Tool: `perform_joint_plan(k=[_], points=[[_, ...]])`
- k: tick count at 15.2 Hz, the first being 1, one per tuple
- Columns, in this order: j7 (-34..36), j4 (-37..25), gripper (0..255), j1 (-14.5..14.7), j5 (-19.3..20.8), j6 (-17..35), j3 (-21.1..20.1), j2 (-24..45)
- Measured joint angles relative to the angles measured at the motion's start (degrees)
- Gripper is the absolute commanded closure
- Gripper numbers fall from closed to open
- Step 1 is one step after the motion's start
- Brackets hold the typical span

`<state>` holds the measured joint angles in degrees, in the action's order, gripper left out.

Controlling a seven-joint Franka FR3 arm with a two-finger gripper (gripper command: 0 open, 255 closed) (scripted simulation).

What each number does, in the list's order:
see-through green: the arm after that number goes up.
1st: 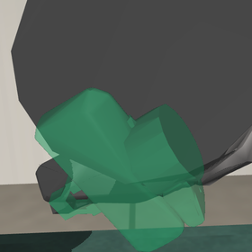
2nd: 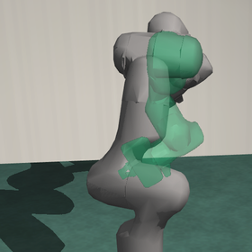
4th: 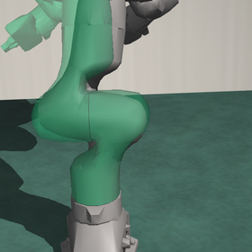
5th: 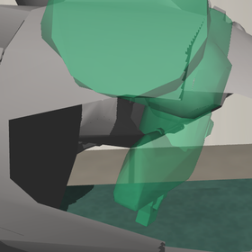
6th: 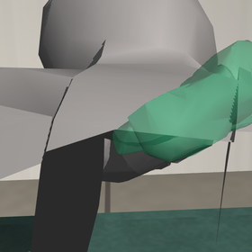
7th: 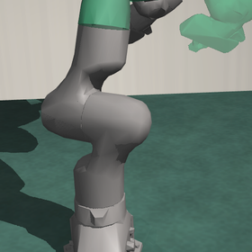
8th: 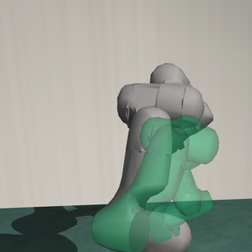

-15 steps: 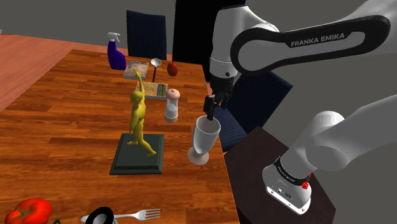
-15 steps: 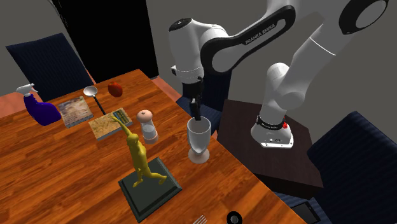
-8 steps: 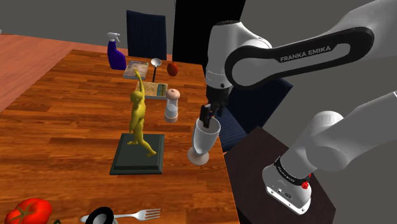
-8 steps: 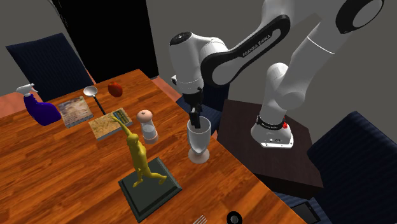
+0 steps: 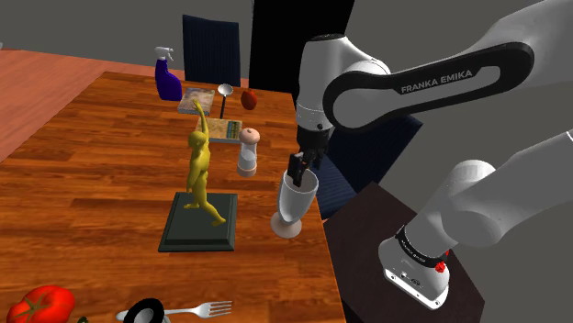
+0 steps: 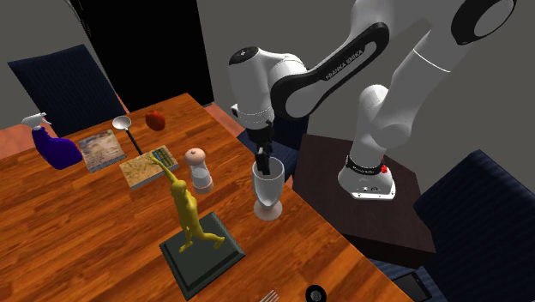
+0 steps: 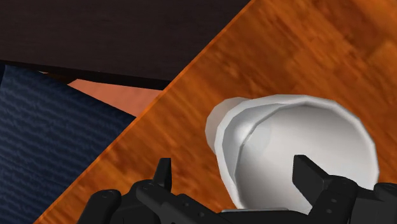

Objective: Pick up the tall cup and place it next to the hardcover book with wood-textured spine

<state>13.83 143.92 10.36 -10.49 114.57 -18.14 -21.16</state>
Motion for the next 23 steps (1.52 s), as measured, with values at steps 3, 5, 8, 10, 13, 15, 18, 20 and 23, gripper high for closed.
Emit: perform_joint_plan(k=[3, 5, 8, 10, 13, 15, 18, 20, 23], points=[[0.0, 0.0, 255, 0.0, 0.0, 0.0, 0.0, 0.0], [0.0, 0.0, 255, 0.0, 0.0, 0.0, 0.0, 0.0], [0.0, 0.0, 255, 0.0, 0.0, 0.0, 0.0, 0.0], [0.0, 0.0, 255, 0.0, 0.0, 0.0, 0.0, 0.0], [0.0, -0.9, 255, 0.0, 0.0, -1.7, 0.2, -0.8], [0.1, -1.8, 255, 0.1, 0.0, -3.3, 0.4, -1.5], [0.0, -3.6, 255, -0.1, 0.2, -5.8, 0.7, -2.2], [0.1, -4.6, 255, 0.0, 0.2, -7.6, 0.9, -3.0], [0.1, -6.3, 255, -0.1, 0.3, -10.0, 1.3, -3.7]])
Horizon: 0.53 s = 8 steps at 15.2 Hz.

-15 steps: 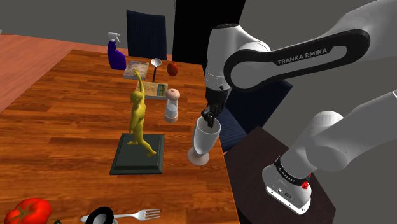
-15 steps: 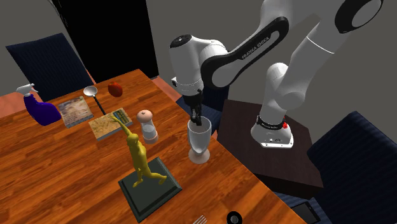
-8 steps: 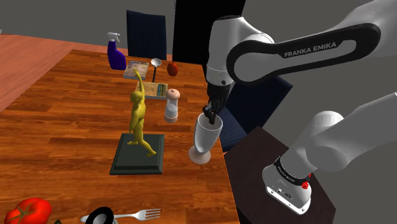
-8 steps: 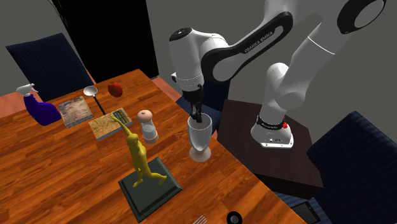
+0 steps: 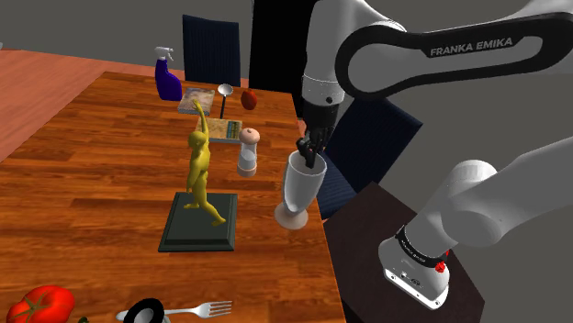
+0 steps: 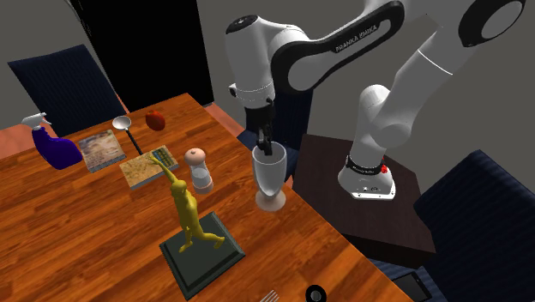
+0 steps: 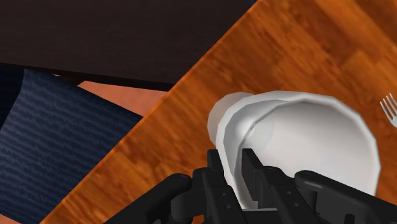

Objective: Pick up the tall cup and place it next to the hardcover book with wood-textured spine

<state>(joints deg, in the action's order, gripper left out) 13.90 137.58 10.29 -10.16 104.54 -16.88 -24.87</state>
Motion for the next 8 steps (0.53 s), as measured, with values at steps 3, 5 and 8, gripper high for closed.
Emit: perform_joint_plan(k=[3, 5, 8], points=[[0.1, -2.1, 255, -0.1, 0.2, -2.4, 0.3, -0.2], [0.1, -3.5, 255, -0.2, 0.4, -4.0, 0.5, -0.5], [0.2, -5.3, 255, -0.2, 0.4, -6.4, 0.7, -1.1]])
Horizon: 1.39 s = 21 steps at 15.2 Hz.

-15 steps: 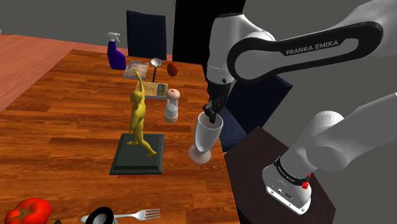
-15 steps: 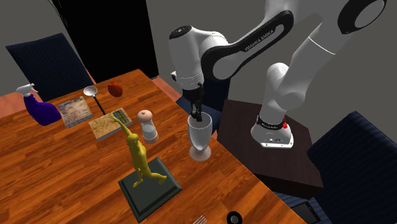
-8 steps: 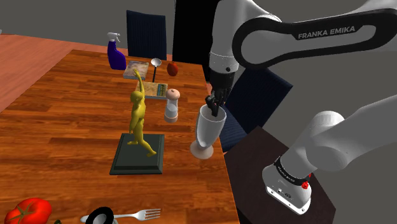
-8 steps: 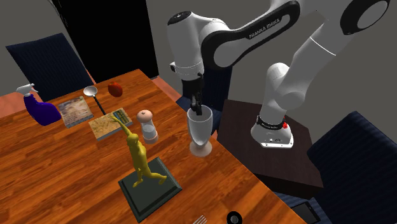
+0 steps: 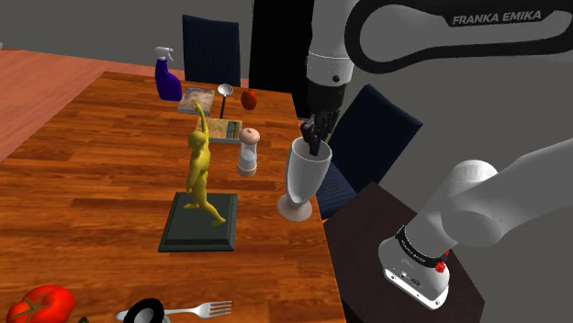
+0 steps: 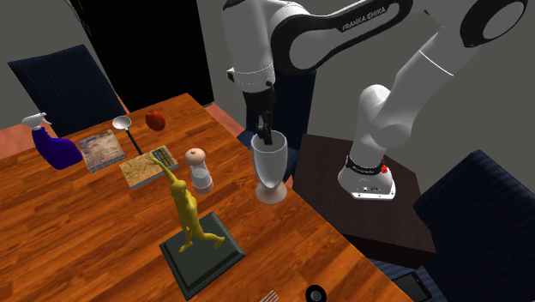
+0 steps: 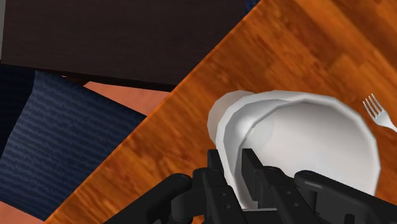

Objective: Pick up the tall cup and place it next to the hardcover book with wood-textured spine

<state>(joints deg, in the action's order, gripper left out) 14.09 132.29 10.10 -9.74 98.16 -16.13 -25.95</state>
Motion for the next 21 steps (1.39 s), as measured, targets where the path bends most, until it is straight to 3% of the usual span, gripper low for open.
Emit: perform_joint_plan(k=[21], points=[[1.2, -16.9, 255, -0.5, 1.0, -16.0, 1.3, 0.9]])
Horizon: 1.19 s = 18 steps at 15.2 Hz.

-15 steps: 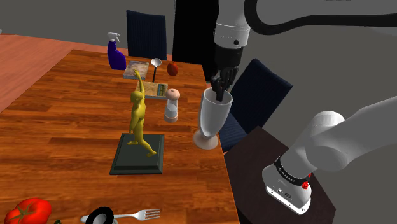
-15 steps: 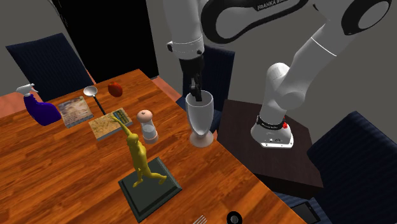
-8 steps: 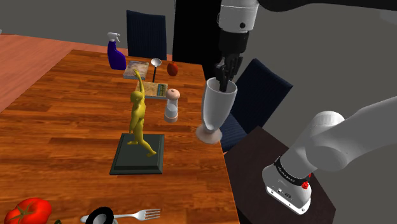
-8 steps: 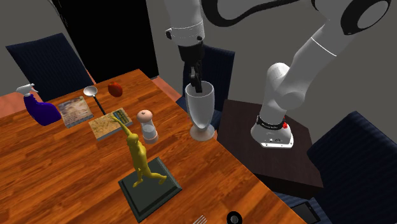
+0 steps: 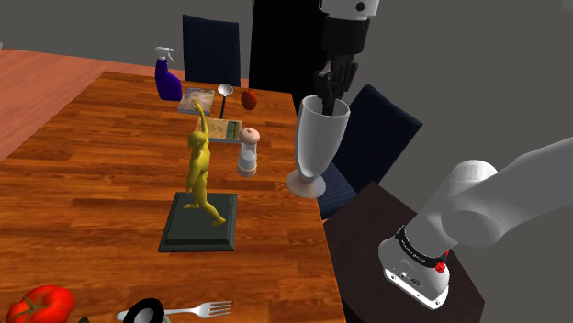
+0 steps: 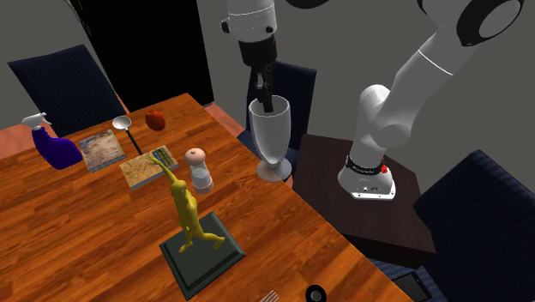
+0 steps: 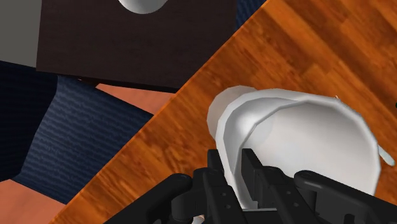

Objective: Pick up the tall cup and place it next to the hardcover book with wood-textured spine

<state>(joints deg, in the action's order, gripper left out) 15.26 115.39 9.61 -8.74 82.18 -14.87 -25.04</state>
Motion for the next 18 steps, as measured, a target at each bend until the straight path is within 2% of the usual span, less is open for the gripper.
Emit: perform_joint_plan(k=[13, 18], points=[[1.0, -12.9, 255, -0.4, 0.7, -9.5, 0.3, 3.4], [-1.4, -13.6, 255, -1.5, 2.6, -5.7, 1.4, 8.3]])
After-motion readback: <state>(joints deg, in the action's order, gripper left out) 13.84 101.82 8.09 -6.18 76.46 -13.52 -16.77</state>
